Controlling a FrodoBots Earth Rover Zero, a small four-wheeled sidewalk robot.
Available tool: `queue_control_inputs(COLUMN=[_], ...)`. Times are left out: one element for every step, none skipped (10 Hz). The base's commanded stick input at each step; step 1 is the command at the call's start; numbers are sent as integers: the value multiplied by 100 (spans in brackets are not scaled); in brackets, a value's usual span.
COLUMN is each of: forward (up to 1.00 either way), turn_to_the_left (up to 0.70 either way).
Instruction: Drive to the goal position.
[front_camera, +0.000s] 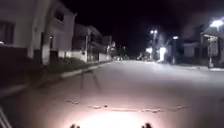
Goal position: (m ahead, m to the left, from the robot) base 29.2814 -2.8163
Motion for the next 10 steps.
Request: queue_control_inputs(forward=[85,85,85,85,85,85,85,85,85,85], turn_to_the_left=[-34,-34,-31,0,0,0,0,0,0,0])
